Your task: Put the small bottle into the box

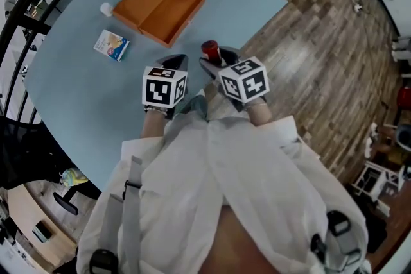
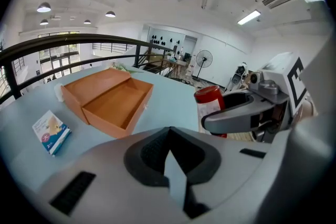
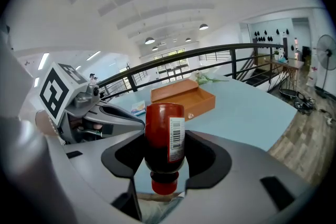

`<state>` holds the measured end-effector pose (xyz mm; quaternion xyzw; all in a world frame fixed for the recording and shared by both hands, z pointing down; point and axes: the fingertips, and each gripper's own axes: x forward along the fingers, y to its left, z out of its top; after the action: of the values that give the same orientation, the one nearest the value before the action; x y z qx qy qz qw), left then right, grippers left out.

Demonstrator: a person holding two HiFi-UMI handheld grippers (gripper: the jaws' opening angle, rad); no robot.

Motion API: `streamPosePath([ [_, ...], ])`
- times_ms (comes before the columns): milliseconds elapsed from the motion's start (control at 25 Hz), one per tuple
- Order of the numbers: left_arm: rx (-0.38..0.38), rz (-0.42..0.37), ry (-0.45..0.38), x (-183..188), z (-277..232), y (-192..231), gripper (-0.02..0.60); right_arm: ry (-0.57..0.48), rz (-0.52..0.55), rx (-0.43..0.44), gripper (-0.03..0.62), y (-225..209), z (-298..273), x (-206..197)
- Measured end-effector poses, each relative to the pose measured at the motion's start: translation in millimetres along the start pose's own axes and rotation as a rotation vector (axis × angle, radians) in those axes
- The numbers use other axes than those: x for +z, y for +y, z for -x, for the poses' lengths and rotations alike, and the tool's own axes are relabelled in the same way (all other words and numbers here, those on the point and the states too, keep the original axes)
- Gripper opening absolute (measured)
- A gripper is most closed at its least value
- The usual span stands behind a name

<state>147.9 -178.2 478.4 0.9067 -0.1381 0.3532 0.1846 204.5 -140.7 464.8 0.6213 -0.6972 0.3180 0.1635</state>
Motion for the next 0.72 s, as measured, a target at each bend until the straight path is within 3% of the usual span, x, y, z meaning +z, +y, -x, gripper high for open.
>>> streamPosePath([
  [360,-0.03,0.066,0.002,22,-28,34,0.003,0.03,0.0,0.022,0.212,-27,-38,38],
  [720,0.02,0.129,0.004,21,-28,56,0.005,0.108,0.062,0.104,0.212,-27,-65,37],
])
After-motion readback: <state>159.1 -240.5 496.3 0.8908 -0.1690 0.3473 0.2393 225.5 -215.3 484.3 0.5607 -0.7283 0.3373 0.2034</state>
